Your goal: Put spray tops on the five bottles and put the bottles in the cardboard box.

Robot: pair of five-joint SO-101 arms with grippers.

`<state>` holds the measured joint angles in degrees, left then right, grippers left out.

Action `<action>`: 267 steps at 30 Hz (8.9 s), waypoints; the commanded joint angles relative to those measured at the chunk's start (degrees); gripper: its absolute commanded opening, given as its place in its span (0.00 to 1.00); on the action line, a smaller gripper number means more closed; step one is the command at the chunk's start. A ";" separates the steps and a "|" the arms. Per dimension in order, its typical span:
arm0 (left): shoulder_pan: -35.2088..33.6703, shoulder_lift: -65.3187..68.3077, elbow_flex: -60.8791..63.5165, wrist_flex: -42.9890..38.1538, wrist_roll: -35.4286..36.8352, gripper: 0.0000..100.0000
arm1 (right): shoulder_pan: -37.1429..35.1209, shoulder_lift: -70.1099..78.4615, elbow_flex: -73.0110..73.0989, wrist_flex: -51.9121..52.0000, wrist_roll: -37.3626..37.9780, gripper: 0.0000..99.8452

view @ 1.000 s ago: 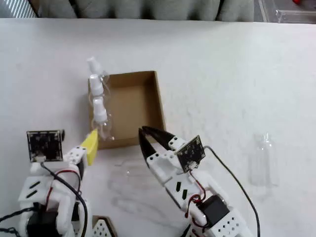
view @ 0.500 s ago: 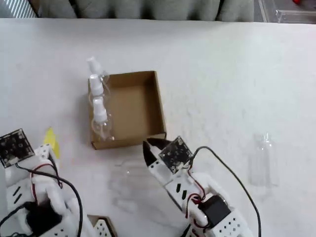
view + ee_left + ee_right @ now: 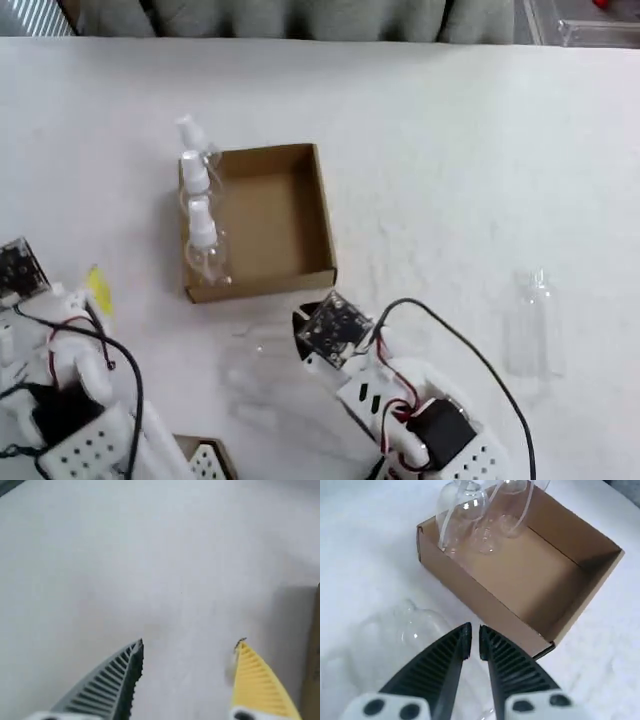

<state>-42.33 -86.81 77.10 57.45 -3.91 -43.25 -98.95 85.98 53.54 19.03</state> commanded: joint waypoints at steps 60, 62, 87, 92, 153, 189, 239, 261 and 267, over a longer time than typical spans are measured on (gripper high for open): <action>-7.87 64.22 -20.22 -18.99 16.26 0.09 | -25.27 63.52 -15.03 -22.90 5.27 0.11; -7.96 64.22 -20.22 -18.99 16.26 0.09 | -25.27 67.38 -16.26 -24.04 5.27 0.10; -20.62 64.75 -29.01 -10.81 18.64 0.09 | -25.01 78.20 -32.97 -39.87 -5.80 0.02; -21.85 64.84 -29.10 -11.16 19.43 0.09 | -24.92 78.20 -33.23 -50.07 -5.80 0.03; -21.32 85.93 -40.62 -10.37 20.13 0.09 | -31.69 71.52 -27.69 0.84 4.13 0.22; -20.00 85.49 -40.44 -10.20 20.13 0.09 | -39.96 85.58 -32.35 -10.51 1.05 0.05; -20.18 85.49 -40.44 -10.20 20.13 0.09 | -23.34 85.58 -55.65 -35.65 -18.02 0.02; -20.00 85.49 -40.35 -10.02 20.13 0.09 | -22.37 92.35 -93.45 13.67 -17.23 0.38; -19.47 85.49 -40.35 -9.85 20.13 0.09 | -19.65 92.35 -99.34 32.40 -7.65 0.22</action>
<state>-63.08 0.66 39.38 46.55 15.69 -64.97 -5.58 -9.14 78.77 7.52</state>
